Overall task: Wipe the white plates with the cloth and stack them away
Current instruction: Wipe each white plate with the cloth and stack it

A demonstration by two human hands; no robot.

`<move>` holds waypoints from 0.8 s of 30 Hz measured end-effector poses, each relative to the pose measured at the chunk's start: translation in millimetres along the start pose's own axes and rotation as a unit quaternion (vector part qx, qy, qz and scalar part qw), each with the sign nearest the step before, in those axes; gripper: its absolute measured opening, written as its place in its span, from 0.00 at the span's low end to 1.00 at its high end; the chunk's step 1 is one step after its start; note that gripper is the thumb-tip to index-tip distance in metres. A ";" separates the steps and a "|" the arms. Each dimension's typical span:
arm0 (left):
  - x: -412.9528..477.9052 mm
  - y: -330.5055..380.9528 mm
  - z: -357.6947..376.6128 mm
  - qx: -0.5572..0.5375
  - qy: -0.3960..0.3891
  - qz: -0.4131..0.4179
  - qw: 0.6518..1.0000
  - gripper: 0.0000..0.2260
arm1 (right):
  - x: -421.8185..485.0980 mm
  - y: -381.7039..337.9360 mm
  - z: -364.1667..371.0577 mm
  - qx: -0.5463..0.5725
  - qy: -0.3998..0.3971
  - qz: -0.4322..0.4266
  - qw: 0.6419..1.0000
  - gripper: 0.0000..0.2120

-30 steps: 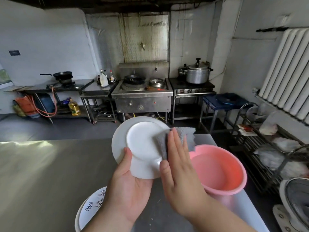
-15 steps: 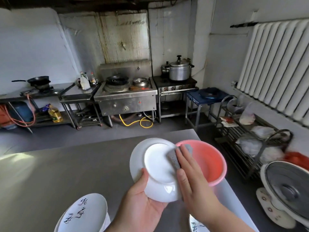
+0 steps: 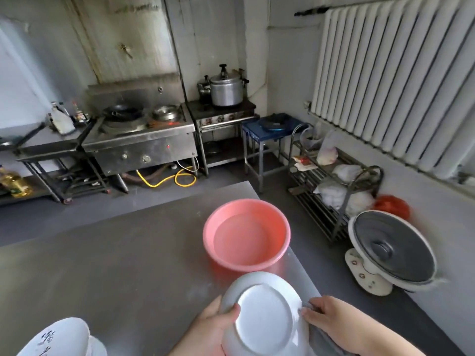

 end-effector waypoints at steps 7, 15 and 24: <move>34.7 -29.6 1.0 -0.033 0.054 -0.020 0.998 0.34 | 10.4 28.9 -1.5 0.160 0.047 0.048 0.985 0.25; 62.9 -71.9 -35.8 0.194 0.135 -0.012 0.971 0.18 | 57.5 33.5 40.5 0.173 0.046 0.003 0.984 0.09; 107.1 -121.6 -38.8 0.301 0.115 -0.094 0.942 0.26 | 106.0 65.0 63.9 0.039 0.037 0.064 0.997 0.10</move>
Point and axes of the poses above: each hand's wrist, its own x-axis towards the middle knuckle, its own z-axis out of the palm, y = z × x, the point moved 7 cm from there along x, towards the middle knuckle, and after that the axes turned 7 degrees about -y, right-handed, at the moved point
